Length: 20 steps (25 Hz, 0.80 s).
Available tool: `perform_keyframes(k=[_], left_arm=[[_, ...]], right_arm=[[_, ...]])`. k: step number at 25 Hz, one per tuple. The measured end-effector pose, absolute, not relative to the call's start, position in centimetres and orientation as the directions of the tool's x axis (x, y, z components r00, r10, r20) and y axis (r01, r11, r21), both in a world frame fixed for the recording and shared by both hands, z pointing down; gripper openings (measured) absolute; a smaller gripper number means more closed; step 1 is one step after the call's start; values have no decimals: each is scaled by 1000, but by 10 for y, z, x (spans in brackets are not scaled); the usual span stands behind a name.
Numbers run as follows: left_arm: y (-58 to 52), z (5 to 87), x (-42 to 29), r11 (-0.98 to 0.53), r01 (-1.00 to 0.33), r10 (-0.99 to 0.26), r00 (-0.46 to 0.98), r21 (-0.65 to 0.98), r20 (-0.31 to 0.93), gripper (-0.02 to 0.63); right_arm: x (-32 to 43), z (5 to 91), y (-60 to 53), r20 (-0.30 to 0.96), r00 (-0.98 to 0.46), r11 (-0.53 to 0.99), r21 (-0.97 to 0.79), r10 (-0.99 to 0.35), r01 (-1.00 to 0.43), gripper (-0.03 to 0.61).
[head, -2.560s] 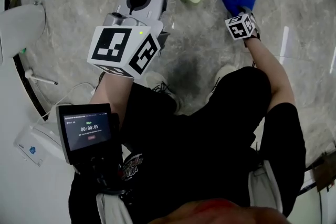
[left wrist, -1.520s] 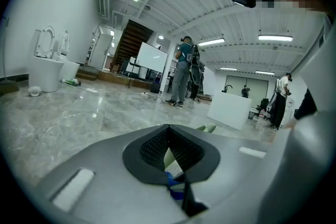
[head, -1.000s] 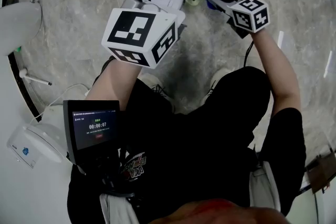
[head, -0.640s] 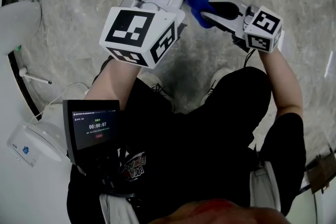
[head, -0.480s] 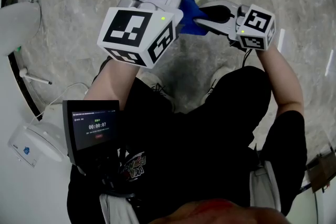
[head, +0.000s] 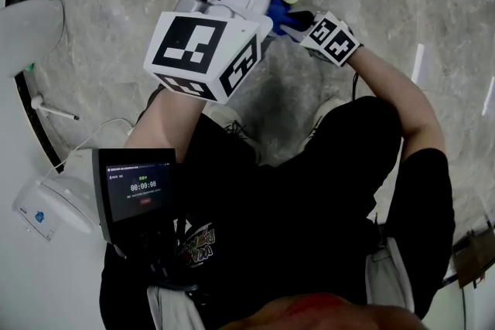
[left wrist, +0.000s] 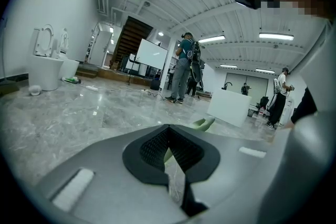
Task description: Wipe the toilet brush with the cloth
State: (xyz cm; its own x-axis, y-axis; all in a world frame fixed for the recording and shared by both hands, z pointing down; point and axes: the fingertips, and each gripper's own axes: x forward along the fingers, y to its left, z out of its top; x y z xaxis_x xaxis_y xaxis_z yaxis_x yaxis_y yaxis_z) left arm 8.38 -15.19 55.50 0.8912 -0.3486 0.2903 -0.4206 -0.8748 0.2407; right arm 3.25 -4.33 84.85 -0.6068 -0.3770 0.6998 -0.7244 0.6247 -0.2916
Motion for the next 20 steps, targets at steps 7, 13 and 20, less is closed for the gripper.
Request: perform_keyframes(k=[7, 13, 20], left_arm=[[-153, 557, 83, -873, -428, -356, 887, 235, 293, 0], [-155, 560, 82, -874, -431, -359, 885, 225, 297, 0], [-167, 563, 76, -857, -464, -391, 869, 224, 302, 0]], right_arm=[[60, 843, -54, 684, -585, 569, -294, -436, -768, 94], [70, 783, -55, 569, -637, 567, -328, -520, -756, 94], [102, 687, -57, 343, -660, 497, -454, -669, -740, 94]])
